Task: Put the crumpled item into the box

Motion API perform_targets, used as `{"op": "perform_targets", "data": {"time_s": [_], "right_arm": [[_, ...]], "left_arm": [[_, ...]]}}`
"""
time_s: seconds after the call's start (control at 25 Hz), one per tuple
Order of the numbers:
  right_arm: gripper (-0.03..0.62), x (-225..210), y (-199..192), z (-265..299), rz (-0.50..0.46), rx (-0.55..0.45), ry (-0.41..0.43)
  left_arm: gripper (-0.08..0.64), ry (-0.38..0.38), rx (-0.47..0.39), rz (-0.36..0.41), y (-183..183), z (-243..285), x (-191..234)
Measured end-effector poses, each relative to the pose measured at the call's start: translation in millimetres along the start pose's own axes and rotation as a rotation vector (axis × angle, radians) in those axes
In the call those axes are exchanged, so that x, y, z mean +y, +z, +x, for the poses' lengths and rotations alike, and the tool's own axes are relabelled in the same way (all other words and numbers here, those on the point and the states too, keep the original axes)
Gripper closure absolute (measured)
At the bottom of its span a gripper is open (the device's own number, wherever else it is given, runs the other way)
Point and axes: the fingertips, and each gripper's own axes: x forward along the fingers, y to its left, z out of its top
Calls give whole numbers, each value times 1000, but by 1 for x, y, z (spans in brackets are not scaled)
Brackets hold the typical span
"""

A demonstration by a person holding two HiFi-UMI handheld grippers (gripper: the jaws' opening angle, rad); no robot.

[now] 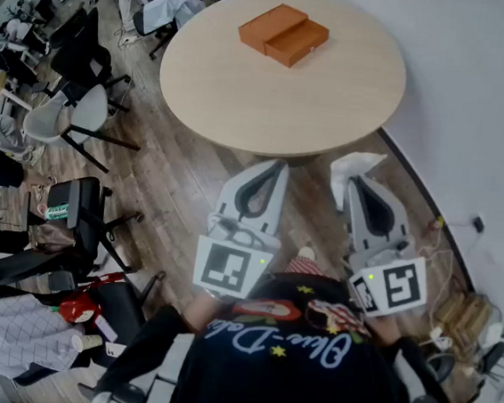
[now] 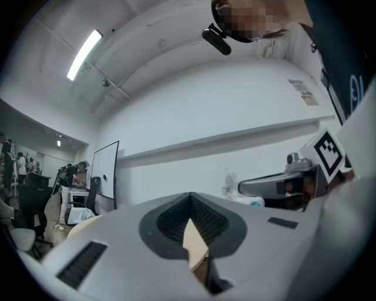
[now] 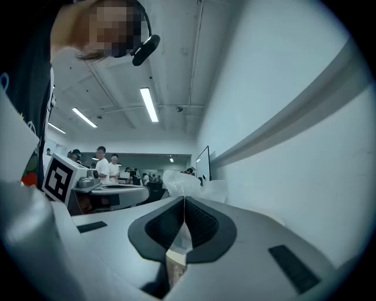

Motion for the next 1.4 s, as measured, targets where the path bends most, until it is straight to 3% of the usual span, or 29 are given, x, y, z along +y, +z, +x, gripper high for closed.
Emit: {"op": "perform_targets", "data": {"time_s": [0.68,1.4], "right_arm": [[589,-13,3,11,30,-18,32],[589,-60,-2,14,17,-27,71]], "left_arm": [[568,52,5,3,-2,7,4],[568,85,22,34,-7,45,-13]]}}
